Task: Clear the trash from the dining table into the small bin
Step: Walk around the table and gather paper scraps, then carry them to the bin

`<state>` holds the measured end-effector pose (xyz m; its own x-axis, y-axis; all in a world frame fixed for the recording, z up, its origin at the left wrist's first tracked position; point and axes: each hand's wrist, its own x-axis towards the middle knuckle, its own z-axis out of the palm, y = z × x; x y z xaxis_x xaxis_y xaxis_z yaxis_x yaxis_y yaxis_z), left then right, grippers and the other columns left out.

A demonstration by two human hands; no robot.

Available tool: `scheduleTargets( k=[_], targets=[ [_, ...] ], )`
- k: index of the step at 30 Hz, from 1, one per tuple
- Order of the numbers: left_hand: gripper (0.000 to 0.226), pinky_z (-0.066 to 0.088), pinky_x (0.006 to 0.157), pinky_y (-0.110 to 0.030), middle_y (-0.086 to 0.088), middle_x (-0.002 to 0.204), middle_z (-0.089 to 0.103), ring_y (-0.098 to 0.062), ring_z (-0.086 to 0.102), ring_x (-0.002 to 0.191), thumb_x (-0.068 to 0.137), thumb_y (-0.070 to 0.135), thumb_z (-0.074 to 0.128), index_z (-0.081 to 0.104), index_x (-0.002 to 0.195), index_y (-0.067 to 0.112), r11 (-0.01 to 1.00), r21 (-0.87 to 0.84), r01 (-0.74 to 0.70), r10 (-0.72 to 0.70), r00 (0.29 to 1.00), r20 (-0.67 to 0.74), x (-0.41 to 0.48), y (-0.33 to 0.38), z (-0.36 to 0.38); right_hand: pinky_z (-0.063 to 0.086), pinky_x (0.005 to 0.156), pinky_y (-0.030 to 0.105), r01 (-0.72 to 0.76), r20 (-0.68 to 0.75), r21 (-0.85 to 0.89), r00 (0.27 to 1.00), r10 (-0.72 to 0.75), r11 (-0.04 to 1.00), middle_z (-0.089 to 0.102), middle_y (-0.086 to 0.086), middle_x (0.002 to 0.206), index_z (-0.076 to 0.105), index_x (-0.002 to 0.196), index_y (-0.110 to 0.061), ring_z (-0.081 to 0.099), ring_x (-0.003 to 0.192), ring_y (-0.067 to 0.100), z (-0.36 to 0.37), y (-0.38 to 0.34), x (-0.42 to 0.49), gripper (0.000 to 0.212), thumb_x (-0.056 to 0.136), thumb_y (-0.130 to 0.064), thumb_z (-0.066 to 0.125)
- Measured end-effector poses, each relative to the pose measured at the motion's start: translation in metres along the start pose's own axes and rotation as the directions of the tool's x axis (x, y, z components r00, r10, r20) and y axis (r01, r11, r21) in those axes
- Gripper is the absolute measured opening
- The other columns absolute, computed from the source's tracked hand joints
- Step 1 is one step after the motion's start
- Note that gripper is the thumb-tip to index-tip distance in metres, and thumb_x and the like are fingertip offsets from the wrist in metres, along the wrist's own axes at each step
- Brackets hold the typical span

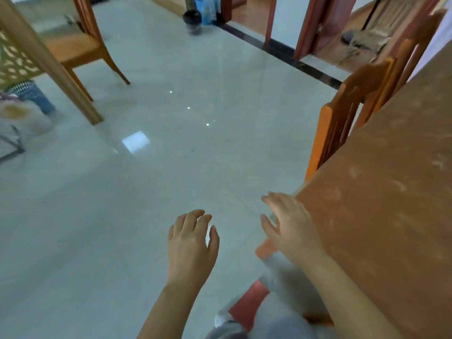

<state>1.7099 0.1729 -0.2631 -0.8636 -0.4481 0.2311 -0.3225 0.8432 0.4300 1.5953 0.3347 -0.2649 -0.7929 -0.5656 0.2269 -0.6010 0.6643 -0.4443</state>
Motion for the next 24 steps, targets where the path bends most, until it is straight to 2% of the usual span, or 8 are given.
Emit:
scheduleTargets(
  k=[5, 10, 14, 19, 24],
  targets=[
    [0.022, 0.05, 0.074, -0.045, -0.016, 0.093, 0.069, -0.036, 0.063, 0.084, 0.068, 0.002, 0.075, 0.067, 0.088, 0.002, 0.999, 0.028, 0.024, -0.025, 0.999, 0.026, 0.055, -0.035, 0.014, 0.047, 0.086, 0.045, -0.015, 0.016, -0.019, 1.0, 0.015, 1.0, 0.066, 0.018, 0.105, 0.062, 0.104, -0.003, 0.061, 0.097, 0.035, 0.031, 0.004, 0.063, 0.035, 0.071, -0.008, 0.073],
    [0.014, 0.05, 0.071, -0.045, -0.015, 0.092, 0.069, -0.036, 0.063, 0.083, 0.073, 0.005, 0.069, 0.067, 0.087, 0.002, 0.997, 0.06, -0.044, 0.041, 0.998, 0.047, 0.147, -0.061, 0.035, 0.044, 0.091, 0.048, -0.124, -0.011, 0.019, 0.992, 0.124, 0.992, 0.064, 0.022, 0.109, 0.061, 0.107, -0.001, 0.058, 0.102, 0.038, 0.064, 0.03, 0.152, 0.034, 0.075, -0.007, 0.069],
    [0.022, 0.05, 0.071, -0.046, -0.017, 0.092, 0.069, -0.038, 0.063, 0.083, 0.066, -0.001, 0.074, 0.067, 0.087, 0.001, 0.993, 0.052, -0.107, 0.104, 0.992, 0.066, 0.247, -0.053, 0.042, 0.042, 0.093, 0.047, -0.165, -0.058, 0.03, 0.984, 0.166, 0.986, 0.063, 0.019, 0.113, 0.06, 0.111, -0.004, 0.056, 0.106, 0.036, 0.065, 0.049, 0.236, 0.033, 0.079, -0.012, 0.065],
    [0.022, 0.049, 0.075, -0.046, -0.017, 0.094, 0.069, -0.037, 0.063, 0.085, 0.068, 0.0, 0.074, 0.067, 0.088, 0.0, 0.973, 0.025, -0.229, 0.228, 0.972, 0.052, 0.364, -0.039, 0.058, 0.044, 0.09, 0.047, -0.212, -0.165, 0.018, 0.963, 0.212, 0.977, 0.065, 0.019, 0.11, 0.062, 0.108, -0.005, 0.058, 0.102, 0.035, 0.052, 0.073, 0.318, 0.031, 0.078, -0.013, 0.067],
    [0.017, 0.05, 0.074, -0.045, -0.016, 0.094, 0.069, -0.035, 0.063, 0.086, 0.075, 0.01, 0.061, 0.068, 0.088, 0.001, 0.949, -0.051, -0.31, 0.313, 0.946, 0.083, 0.455, -0.026, 0.094, 0.045, 0.089, 0.046, -0.347, -0.184, -0.024, 0.923, 0.337, 0.938, 0.065, 0.017, 0.11, 0.062, 0.107, -0.006, 0.058, 0.102, 0.034, 0.053, 0.102, 0.373, 0.032, 0.076, -0.013, 0.069]
  ],
)
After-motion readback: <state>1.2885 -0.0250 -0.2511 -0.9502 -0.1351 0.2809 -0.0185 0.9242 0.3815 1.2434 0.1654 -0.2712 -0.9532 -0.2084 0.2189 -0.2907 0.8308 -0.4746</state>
